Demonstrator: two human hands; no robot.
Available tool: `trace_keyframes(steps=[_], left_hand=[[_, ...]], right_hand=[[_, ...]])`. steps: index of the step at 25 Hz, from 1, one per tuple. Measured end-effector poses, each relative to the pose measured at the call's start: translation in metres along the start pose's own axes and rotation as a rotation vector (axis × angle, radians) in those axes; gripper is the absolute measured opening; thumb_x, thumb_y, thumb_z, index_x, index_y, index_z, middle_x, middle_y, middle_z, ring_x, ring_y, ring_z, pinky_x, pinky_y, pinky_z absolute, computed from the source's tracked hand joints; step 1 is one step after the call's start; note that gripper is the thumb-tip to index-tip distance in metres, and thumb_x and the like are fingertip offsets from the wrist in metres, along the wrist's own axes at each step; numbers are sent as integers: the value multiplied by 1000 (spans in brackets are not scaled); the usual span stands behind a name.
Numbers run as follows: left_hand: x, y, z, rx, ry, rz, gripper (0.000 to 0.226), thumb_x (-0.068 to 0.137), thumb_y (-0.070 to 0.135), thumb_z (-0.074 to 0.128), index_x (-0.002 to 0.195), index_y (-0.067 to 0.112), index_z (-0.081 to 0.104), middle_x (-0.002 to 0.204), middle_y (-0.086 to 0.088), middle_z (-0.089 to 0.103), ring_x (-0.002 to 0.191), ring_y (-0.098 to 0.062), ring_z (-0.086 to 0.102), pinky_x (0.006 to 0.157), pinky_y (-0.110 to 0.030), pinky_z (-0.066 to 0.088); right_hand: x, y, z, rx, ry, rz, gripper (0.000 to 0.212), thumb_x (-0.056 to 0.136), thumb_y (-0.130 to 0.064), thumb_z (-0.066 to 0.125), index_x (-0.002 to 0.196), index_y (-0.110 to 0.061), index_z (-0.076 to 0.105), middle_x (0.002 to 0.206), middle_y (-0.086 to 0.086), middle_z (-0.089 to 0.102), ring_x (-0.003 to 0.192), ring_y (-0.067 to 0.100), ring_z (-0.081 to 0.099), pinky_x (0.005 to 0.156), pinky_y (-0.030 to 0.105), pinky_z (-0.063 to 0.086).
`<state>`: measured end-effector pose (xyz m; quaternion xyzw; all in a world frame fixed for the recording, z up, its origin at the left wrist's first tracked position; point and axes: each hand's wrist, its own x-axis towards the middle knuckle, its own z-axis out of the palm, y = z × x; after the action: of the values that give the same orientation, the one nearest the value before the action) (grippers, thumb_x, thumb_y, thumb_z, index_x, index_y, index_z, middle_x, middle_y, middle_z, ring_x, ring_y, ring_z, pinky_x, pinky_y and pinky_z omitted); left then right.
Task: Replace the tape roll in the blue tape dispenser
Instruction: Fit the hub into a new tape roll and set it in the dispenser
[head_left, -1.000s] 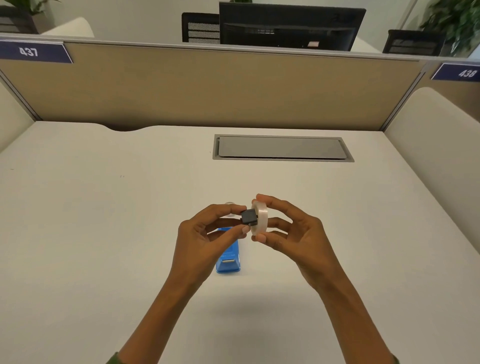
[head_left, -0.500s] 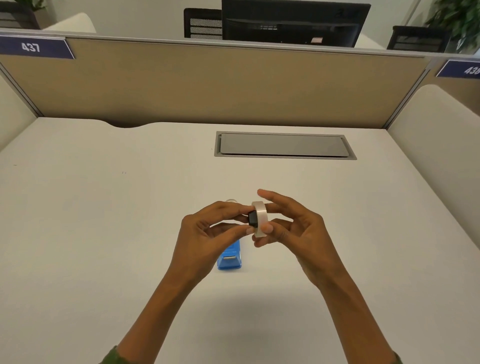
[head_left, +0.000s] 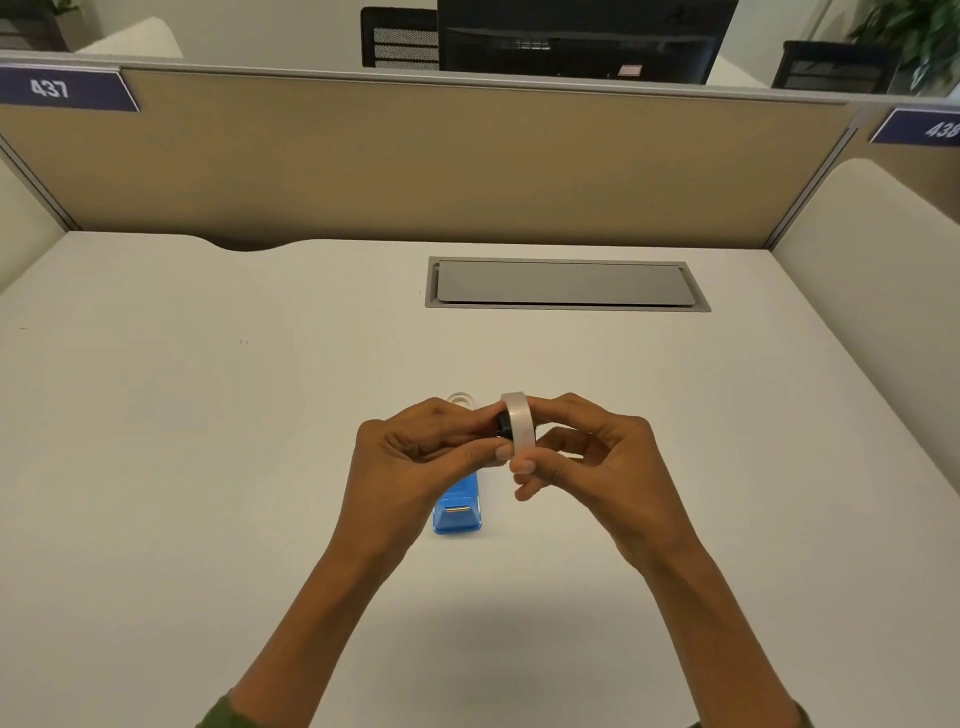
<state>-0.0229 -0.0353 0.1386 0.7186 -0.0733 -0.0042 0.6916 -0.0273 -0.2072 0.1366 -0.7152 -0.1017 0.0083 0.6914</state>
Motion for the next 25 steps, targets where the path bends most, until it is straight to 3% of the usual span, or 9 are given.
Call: trace_keyframes(steps=[2,5,8,11,15,18,22,25], left_hand=[[0,-1,1,-50,0,-43,29,66,23,71,93,16,74,84,-1,76,82,-19,70,78,-23,57],[0,-3,0,-156,21,-113,29,65,24,72,93,20,74,89,2,77,82,-18,72,71,-18,55],[2,-5,-4,-173,48,-134,29,64,27,72,92,23,74,89,5,76,84,-16,72,67,-16,55],[2,-6,-6,-152,65,-125,34,61,31,73,94,23,73,88,4,76,83,-18,72,69,-23,58],[1,-9,-7,-165,58,-156,33,63,28,72,95,17,72,91,-5,76,82,-25,72,77,-35,59],[-1,-13,-7,-182,30,-168,31,64,27,72,93,18,73,88,-4,76,81,-25,72,74,-32,59],[-2,-20,-7,-159,20,-194,31,68,22,71,98,15,72,91,-5,76,84,-24,72,79,-35,59],[-3,-25,-12,-126,-26,-196,29,73,20,70,101,18,71,93,-3,76,87,-20,72,82,-27,56]], right_hand=[[1,0,1,-32,15,0,36,65,-39,73,100,-33,70,88,-6,72,68,20,70,61,23,57],[1,-1,-1,-34,10,-34,50,71,-51,63,116,-29,61,103,-3,71,85,21,69,72,27,59],[2,-2,-6,-83,-29,-99,37,78,-38,67,114,-33,63,110,-10,67,97,17,66,82,23,56],[5,-1,-6,-112,-86,-118,37,73,-23,71,108,-35,65,108,-13,66,94,13,67,76,15,53],[9,1,-8,-66,-98,-98,34,68,-22,74,98,-38,70,98,-16,68,85,13,69,71,14,53],[11,5,-11,-63,-98,-70,27,68,-25,72,92,-36,72,93,-18,70,85,13,68,70,15,53],[13,10,-10,-128,-74,-95,23,67,-27,73,90,-31,72,88,-8,69,82,15,68,68,18,55],[15,17,-7,-262,-61,-151,23,71,-21,76,94,-21,72,90,-6,68,79,12,68,68,19,57]])
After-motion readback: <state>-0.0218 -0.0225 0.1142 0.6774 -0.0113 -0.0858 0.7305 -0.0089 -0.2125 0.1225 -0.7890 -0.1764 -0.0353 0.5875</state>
